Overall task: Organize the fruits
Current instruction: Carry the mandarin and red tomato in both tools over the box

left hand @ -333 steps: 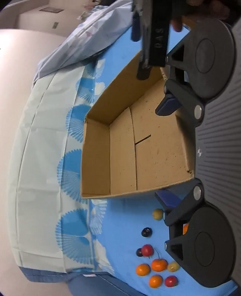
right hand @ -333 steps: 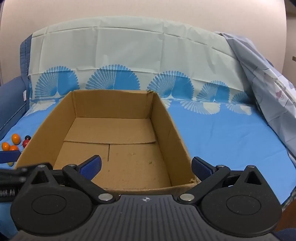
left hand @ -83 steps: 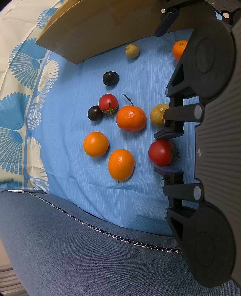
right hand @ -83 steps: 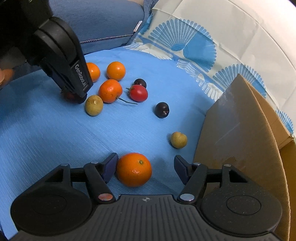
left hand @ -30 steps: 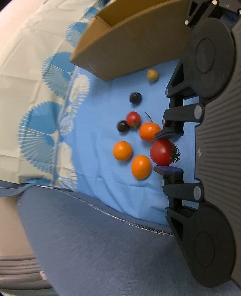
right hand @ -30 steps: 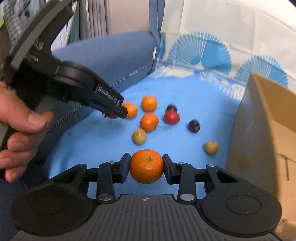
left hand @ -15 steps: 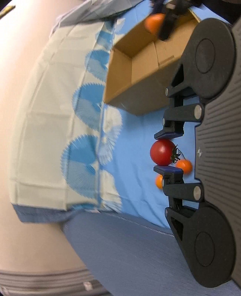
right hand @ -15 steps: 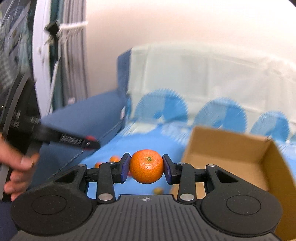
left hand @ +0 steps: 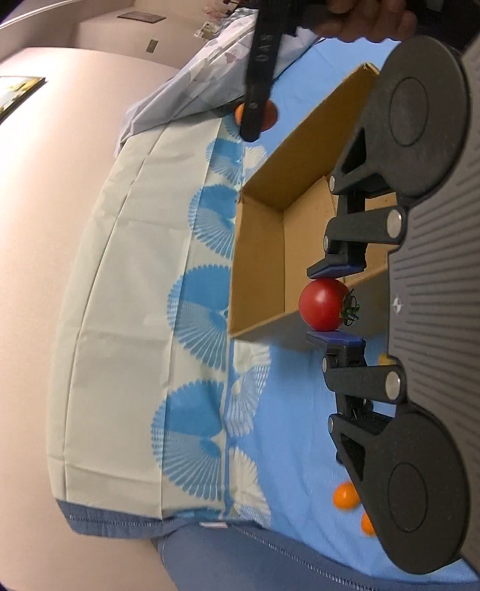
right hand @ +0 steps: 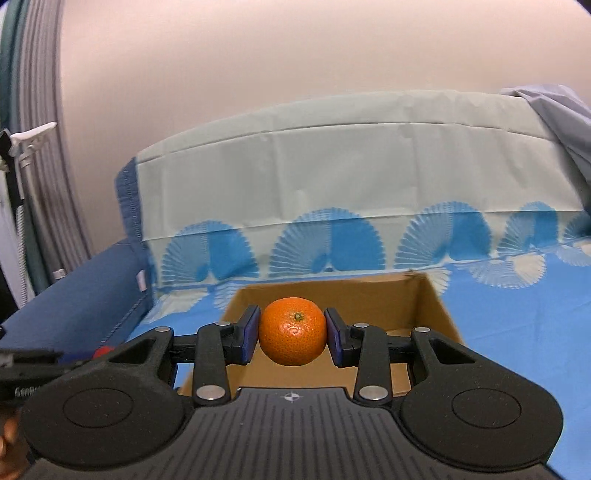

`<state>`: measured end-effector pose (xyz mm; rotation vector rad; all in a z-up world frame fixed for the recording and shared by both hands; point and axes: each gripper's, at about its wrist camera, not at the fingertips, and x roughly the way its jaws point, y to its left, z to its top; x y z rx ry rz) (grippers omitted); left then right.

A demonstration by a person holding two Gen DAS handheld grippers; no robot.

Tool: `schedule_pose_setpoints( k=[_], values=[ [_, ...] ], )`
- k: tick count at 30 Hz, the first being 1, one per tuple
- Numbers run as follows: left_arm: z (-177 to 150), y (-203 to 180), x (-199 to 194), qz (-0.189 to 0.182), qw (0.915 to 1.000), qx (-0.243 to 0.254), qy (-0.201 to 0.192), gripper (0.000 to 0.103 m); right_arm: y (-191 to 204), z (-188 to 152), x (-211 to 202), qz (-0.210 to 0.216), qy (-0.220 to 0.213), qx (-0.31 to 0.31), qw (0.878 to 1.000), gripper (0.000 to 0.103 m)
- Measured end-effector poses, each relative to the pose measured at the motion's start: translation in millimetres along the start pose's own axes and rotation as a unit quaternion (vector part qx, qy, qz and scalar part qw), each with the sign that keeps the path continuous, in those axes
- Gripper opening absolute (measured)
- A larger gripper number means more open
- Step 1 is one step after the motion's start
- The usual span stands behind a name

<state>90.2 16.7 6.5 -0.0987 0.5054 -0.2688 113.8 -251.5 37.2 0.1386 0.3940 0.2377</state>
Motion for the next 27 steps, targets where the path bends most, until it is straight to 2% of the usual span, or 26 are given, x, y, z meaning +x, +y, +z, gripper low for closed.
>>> schedule_pose_setpoints(
  k=[6, 11, 20, 27],
  values=[
    [-6, -23, 18, -0.033, 0.999, 0.023, -0.018, 0.033, -19, -2, 4, -0.038, 0.004, 0.001, 0.999, 0.039],
    [-12, -37, 31, -0.061, 0.9979, 0.018, -0.016, 0.033, -27, -4, 5, -0.06, 0.008, 0.008, 0.998, 0.039],
    [-19, -64, 51, -0.097, 0.9941, 0.048, -0.013, 0.033, -23, -9, 13, -0.069, 0.02, -0.011, 0.997, 0.039],
    [-21, -70, 58, -0.102, 0.9933, 0.053, -0.007, 0.033, -23, -14, 20, -0.078, 0.03, -0.024, 0.996, 0.039]
  ],
)
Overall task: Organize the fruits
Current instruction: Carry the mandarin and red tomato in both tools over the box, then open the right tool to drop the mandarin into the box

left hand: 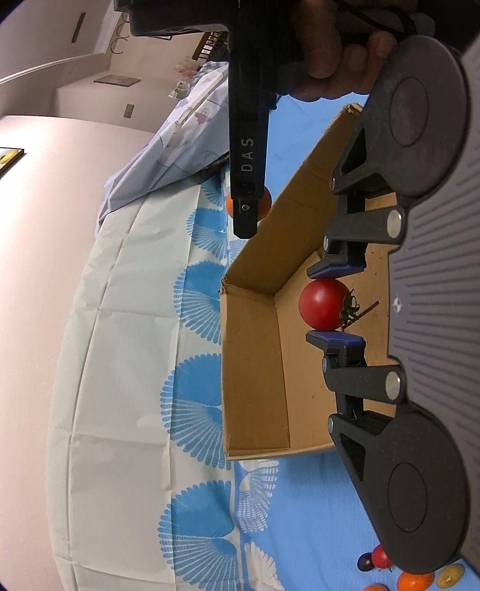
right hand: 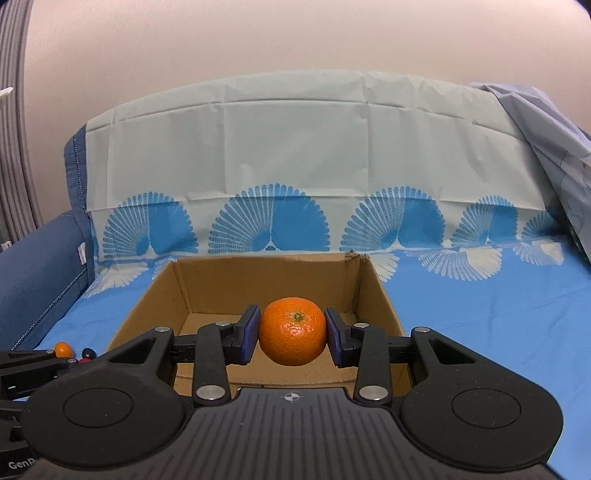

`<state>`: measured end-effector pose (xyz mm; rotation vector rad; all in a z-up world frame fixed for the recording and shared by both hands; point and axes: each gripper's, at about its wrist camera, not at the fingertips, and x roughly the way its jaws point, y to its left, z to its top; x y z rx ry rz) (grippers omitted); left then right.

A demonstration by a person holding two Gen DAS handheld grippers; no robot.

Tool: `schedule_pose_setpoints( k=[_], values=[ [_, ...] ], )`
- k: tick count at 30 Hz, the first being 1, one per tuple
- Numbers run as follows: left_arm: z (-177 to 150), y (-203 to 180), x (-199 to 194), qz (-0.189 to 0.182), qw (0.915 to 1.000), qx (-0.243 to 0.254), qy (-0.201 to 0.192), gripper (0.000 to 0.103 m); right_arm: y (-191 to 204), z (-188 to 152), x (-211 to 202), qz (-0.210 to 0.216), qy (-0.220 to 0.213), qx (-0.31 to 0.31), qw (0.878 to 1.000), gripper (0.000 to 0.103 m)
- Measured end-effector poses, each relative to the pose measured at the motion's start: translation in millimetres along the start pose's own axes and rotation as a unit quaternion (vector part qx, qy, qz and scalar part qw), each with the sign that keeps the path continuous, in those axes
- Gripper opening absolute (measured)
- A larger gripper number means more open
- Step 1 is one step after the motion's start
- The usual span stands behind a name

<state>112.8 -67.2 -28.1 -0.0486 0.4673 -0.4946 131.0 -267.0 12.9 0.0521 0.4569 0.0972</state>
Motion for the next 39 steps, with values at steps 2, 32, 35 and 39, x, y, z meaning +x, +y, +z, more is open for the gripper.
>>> schedule_pose_setpoints(
  k=[2, 32, 35, 39],
  values=[
    [-1, 1, 1, 0.003, 1.0, 0.001, 0.004, 0.033, 0, 0, 1, -0.005, -0.003, 0.0, 1.0, 0.039],
    [-2, -2, 4, 0.006, 0.9998, 0.012, 0.011, 0.033, 13, 1, 13, -0.001, 0.003, -0.01, 1.0, 0.039],
    [-2, -2, 4, 0.006, 0.9998, 0.012, 0.011, 0.033, 13, 1, 13, -0.001, 0.003, -0.011, 1.0, 0.039],
    [-3, -2, 4, 0.006, 0.9999, 0.012, 0.011, 0.033, 13, 1, 13, -0.001, 0.003, -0.011, 1.0, 0.039]
  ],
)
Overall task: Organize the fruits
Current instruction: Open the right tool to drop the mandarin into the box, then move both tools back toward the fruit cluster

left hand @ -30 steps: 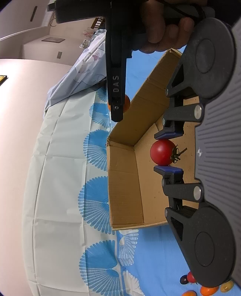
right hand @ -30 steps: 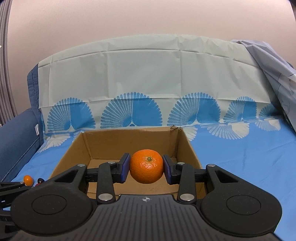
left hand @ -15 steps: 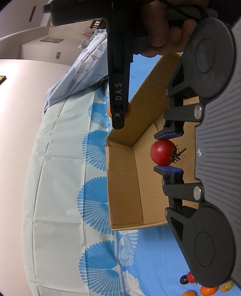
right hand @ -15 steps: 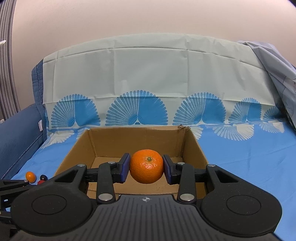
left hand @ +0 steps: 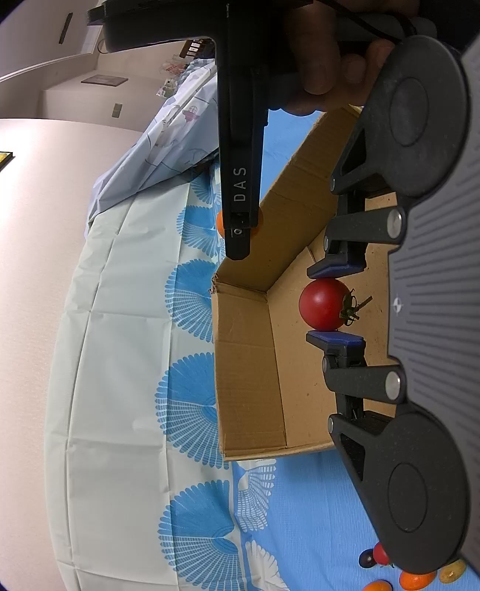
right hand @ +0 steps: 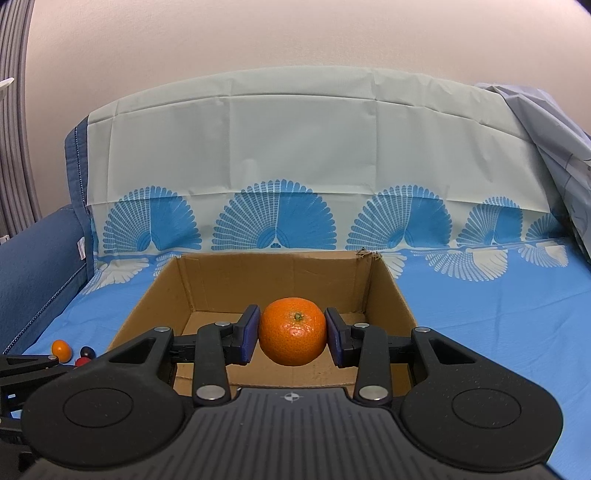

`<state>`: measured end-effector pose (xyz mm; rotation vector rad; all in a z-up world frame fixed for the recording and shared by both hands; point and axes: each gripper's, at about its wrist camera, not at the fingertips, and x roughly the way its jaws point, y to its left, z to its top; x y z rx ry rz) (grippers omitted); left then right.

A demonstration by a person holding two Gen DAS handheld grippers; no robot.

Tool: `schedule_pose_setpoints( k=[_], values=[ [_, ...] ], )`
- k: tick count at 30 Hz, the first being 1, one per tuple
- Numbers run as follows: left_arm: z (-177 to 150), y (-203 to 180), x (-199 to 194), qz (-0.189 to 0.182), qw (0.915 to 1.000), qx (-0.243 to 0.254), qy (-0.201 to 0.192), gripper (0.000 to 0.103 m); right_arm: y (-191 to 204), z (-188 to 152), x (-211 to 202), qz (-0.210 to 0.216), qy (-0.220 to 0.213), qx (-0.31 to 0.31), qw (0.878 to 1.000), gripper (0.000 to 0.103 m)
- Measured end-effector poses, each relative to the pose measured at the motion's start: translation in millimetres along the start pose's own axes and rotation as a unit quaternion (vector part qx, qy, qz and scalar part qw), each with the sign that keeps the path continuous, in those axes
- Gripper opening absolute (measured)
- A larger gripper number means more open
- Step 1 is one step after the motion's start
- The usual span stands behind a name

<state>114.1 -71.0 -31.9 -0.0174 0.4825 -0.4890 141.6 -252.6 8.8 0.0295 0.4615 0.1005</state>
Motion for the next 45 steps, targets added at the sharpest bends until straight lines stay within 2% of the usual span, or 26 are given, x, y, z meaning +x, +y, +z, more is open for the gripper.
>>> schedule_pose_setpoints(
  k=[34, 36, 38, 42, 45],
  values=[
    [1.1, -2.5, 0.0, 0.0, 1.0, -0.001, 0.003, 0.035, 0.8, 0.3, 0.2, -0.003, 0.002, -0.001, 1.0, 0.04],
    [1.9, -2.3, 0.8, 0.0, 1.0, -0.003, 0.008, 0.042, 1.8, -0.5, 1.6, -0.011, 0.006, -0.002, 1.0, 0.043],
    [2.8, -2.6, 1.0, 0.002, 1.0, -0.001, 0.007, 0.042, 1.9, -0.7, 2.1, -0.018, 0.005, -0.001, 1.0, 0.054],
    [2.8, -3.8, 1.4, 0.008, 1.0, 0.001, 0.005, 0.042, 1.7, -1.0, 1.6, -0.019, 0.003, 0.0, 1.0, 0.054],
    [0.5, -4.9, 1.5, 0.032, 0.9994, 0.009, -0.003, 0.044, 1.8, -0.6, 1.5, -0.019, 0.002, -0.002, 1.0, 0.055]
  ],
)
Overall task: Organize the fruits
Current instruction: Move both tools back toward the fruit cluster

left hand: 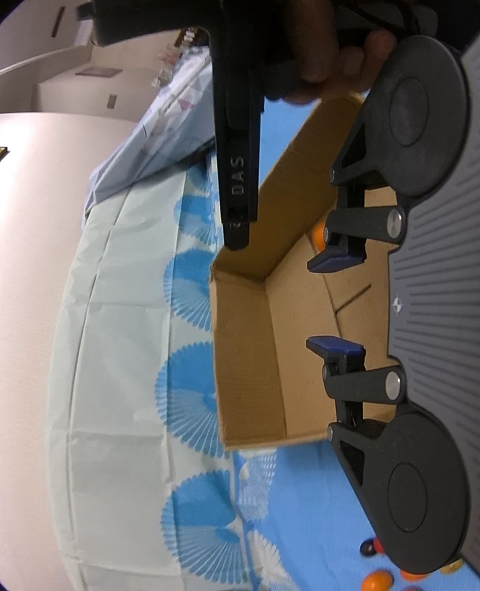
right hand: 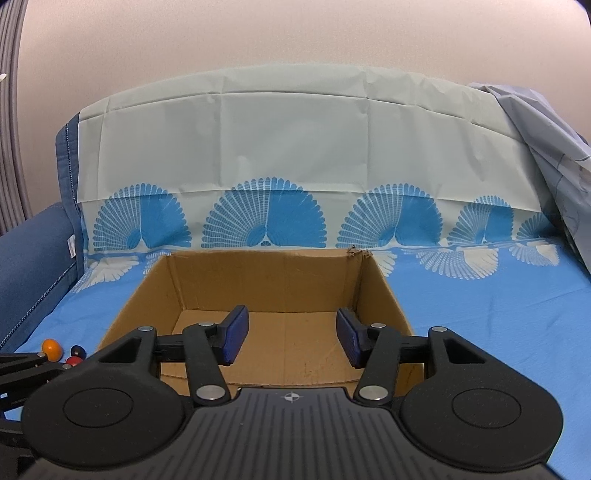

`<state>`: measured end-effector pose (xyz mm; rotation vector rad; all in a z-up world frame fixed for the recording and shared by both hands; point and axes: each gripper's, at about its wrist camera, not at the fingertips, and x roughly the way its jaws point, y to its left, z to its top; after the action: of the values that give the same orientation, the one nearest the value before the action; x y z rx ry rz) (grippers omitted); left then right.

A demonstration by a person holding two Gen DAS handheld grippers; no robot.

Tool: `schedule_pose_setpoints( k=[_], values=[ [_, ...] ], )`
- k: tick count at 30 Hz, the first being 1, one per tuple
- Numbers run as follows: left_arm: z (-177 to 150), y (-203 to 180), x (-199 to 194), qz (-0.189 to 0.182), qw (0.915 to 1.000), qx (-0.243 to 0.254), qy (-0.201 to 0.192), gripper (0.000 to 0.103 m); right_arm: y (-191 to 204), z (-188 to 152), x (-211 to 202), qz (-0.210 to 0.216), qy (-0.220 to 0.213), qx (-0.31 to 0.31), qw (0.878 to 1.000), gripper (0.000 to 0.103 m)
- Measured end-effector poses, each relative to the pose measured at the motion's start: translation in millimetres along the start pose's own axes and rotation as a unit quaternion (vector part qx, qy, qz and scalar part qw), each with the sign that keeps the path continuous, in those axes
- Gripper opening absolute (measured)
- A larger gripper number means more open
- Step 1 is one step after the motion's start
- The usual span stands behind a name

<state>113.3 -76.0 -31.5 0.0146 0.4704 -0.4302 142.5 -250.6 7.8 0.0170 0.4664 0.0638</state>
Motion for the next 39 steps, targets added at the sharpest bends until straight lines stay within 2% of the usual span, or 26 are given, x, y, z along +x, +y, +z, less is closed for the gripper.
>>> schedule_pose_setpoints(
  k=[5, 8, 11, 13, 15, 22, 26, 28, 29, 32, 36, 39],
  values=[
    [-3, 2, -12, 0.023, 0.9986, 0.014, -0.044, 0.044, 4, 1, -3, 0.0, -0.005, 0.014, 1.0, 0.056],
    [-3, 9, -22, 0.037, 0.9976, 0.021, -0.054, 0.044, 12, 2, -6, 0.005, -0.011, 0.02, 1.0, 0.056],
    [0, 28, -36, 0.055, 0.9968, -0.002, -0.059, 0.04, 25, 2, -10, 0.01, -0.018, 0.02, 1.0, 0.056],
    [4, 45, -48, 0.063, 0.9956, -0.03, -0.062, 0.031, 36, 2, -13, 0.016, -0.023, 0.018, 0.999, 0.056],
    [12, 62, -62, 0.068, 0.9942, -0.049, -0.066, 0.028, 45, 1, -16, 0.022, -0.028, 0.017, 0.999, 0.056],
    [40, 102, -126, 0.121, 0.988, 0.006, -0.096, 0.028, 78, -2, -31, 0.06, -0.041, 0.002, 0.997, 0.055],
    [39, 126, -150, 0.14, 0.9857, -0.006, -0.094, 0.028, 95, -3, -39, 0.084, -0.051, -0.02, 0.995, 0.046],
    [27, 134, -149, 0.15, 0.9852, -0.017, -0.081, 0.028, 101, -4, -40, 0.095, -0.05, -0.024, 0.994, 0.041],
    [24, 139, -146, 0.161, 0.9846, -0.03, -0.061, 0.028, 105, -5, -39, 0.1, -0.048, -0.025, 0.994, 0.038],
    [23, 151, -157, 0.155, 0.9824, -0.067, -0.08, 0.029, 114, -6, -38, 0.111, -0.044, -0.027, 0.993, 0.038],
    [22, 159, -159, 0.15, 0.9825, -0.08, -0.077, 0.029, 131, -11, -35, 0.127, -0.037, -0.043, 0.99, 0.038],
    [10, 168, -148, 0.155, 0.9825, -0.086, -0.057, 0.029, 143, -15, -33, 0.14, -0.032, -0.062, 0.988, 0.038]
  ],
)
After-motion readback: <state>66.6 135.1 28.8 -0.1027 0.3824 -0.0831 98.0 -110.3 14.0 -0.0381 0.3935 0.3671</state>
